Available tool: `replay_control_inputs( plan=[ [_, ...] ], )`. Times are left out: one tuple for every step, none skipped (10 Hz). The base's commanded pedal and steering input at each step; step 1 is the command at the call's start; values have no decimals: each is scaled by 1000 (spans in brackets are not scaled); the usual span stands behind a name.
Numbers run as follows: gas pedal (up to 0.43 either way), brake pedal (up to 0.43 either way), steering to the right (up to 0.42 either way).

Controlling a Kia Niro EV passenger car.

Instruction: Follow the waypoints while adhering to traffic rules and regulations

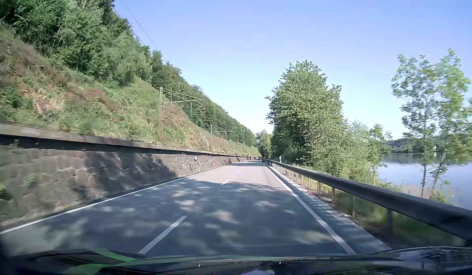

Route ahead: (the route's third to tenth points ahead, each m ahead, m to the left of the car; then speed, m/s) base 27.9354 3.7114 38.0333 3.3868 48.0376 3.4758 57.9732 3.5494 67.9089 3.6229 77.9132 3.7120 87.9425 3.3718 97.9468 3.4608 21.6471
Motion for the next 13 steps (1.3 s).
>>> replay_control_inputs(
  plan=[
    [240,0,-3],
    [240,0,-3],
    [240,0,-3],
    [248,0,-3],
    [248,0,-3],
    [248,0,-3],
    [248,0,-3],
    [248,0,-3],
    [248,0,-2],
    [248,0,-3],
    [248,0,-2],
    [248,0,-1],
    [248,0,-1]
  ],
)
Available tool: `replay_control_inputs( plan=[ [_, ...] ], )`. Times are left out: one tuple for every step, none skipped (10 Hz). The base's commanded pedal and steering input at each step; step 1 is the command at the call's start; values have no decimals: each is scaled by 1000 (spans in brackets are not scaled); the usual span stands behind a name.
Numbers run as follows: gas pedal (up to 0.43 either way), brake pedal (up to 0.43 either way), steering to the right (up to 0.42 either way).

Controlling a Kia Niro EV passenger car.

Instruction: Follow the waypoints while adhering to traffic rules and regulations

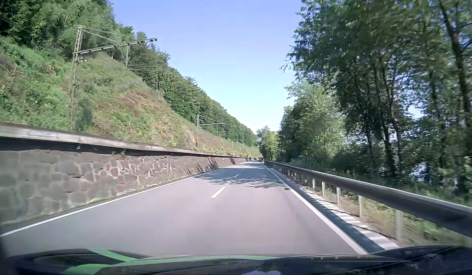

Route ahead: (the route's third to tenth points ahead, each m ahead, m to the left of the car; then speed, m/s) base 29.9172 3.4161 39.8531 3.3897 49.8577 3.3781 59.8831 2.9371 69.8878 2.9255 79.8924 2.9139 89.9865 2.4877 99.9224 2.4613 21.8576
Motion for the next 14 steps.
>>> replay_control_inputs(
  plan=[
    [248,0,-1],
    [248,0,-1],
    [248,0,-2],
    [248,0,-1],
    [240,0,-2],
    [240,0,-3],
    [240,0,-5],
    [240,0,-6],
    [240,0,-6],
    [248,0,-3],
    [260,0,0],
    [268,0,0],
    [268,0,0],
    [268,0,0]
  ],
)
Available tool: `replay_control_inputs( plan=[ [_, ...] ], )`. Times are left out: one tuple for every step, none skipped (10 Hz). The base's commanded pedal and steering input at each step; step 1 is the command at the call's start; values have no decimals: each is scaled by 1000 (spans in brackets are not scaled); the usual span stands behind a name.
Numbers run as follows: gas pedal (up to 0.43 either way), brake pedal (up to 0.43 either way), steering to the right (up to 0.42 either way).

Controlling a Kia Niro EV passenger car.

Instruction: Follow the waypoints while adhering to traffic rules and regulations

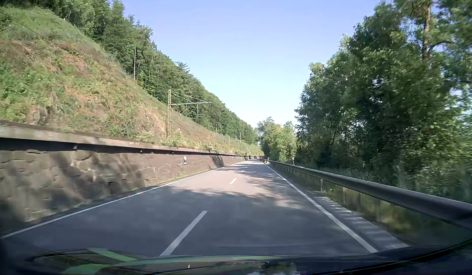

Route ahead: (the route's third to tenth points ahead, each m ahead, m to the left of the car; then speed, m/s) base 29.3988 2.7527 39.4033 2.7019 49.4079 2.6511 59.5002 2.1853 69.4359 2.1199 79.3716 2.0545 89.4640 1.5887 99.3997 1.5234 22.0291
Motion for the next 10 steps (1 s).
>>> replay_control_inputs(
  plan=[
    [268,0,0],
    [268,0,0],
    [268,0,0],
    [268,0,0],
    [268,0,0],
    [268,0,0],
    [268,0,0],
    [268,0,0],
    [268,0,0],
    [260,0,0]
  ],
)
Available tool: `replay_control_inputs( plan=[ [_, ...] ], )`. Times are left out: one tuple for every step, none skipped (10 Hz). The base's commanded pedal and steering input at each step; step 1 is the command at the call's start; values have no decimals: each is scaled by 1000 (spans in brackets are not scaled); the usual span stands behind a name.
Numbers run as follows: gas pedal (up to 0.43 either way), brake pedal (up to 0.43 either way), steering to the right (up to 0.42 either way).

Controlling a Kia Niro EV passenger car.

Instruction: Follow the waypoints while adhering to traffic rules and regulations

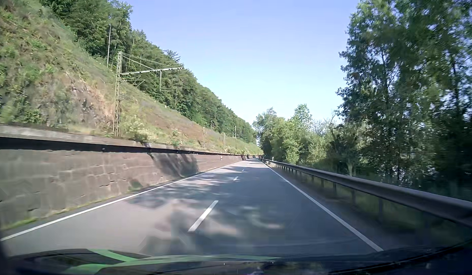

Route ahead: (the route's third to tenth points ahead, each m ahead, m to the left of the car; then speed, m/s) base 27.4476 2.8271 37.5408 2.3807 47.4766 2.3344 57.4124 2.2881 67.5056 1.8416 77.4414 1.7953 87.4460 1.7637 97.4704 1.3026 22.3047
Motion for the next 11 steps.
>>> replay_control_inputs(
  plan=[
    [248,0,0],
    [248,0,0],
    [248,0,0],
    [248,0,-2],
    [248,0,-2],
    [248,0,-2],
    [248,0,-2],
    [248,0,-2],
    [248,0,-2],
    [248,0,-2],
    [248,0,-2]
  ],
)
